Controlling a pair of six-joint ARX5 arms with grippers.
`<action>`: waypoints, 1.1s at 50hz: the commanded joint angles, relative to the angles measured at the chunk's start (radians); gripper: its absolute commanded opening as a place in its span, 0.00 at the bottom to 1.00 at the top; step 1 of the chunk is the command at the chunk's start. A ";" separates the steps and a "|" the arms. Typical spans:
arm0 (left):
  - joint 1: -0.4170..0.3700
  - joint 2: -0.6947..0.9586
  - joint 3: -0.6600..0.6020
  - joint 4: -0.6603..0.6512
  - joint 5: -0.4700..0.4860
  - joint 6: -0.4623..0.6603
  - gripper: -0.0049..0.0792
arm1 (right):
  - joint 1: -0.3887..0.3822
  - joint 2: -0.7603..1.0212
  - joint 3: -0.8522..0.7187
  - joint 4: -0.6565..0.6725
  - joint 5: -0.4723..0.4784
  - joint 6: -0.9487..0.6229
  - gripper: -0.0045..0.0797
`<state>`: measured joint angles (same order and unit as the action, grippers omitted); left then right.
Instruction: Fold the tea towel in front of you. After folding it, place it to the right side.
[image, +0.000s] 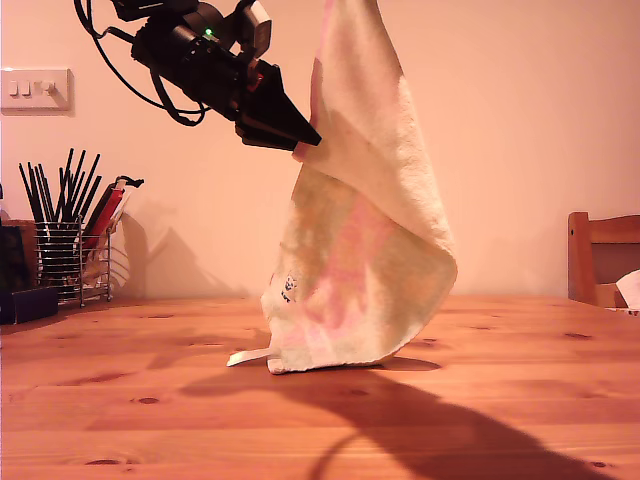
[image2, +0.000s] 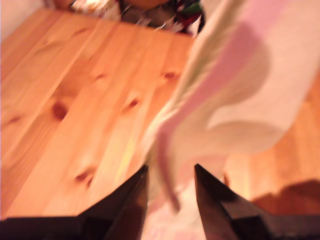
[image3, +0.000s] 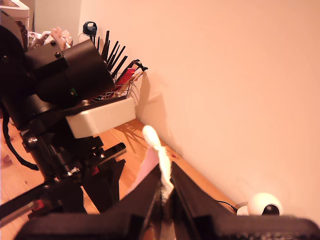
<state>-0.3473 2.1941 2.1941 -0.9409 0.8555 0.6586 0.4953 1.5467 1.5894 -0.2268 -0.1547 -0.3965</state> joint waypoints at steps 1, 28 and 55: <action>-0.007 0.058 -0.011 0.005 0.002 -0.011 0.36 | 0.000 -0.001 -0.003 0.009 -0.003 0.002 0.04; -0.025 0.076 -0.011 -0.027 0.040 -0.035 0.04 | 0.000 -0.001 -0.003 0.001 -0.003 0.002 0.04; -0.013 0.076 -0.011 -0.026 0.111 -0.082 0.04 | 0.000 -0.001 -0.003 -0.011 -0.003 0.001 0.04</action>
<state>-0.3656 2.2486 2.1941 -0.9714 0.9604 0.5793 0.4950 1.5471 1.5894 -0.2459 -0.1543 -0.3965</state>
